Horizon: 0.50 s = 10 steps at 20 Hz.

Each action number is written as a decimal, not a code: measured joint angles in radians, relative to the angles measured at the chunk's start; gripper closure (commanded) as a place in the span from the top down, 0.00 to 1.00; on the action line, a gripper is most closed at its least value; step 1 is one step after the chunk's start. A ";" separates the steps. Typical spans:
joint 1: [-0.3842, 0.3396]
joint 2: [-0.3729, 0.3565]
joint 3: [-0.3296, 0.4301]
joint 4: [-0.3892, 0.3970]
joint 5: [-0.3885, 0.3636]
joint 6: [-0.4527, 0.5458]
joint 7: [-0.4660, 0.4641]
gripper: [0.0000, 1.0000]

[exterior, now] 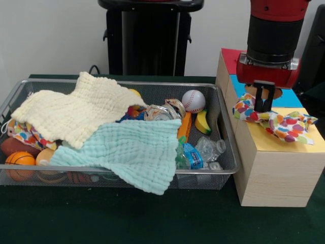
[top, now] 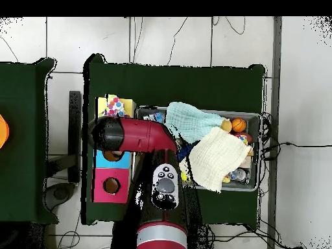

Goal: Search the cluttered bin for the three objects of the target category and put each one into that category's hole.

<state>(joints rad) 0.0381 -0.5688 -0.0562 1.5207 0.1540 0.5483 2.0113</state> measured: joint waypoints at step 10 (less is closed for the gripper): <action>0.047 -0.017 -0.038 -0.001 0.000 0.026 0.000 0.00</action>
<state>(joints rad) 0.0847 -0.5856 -0.0945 1.5201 0.1537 0.5743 2.0113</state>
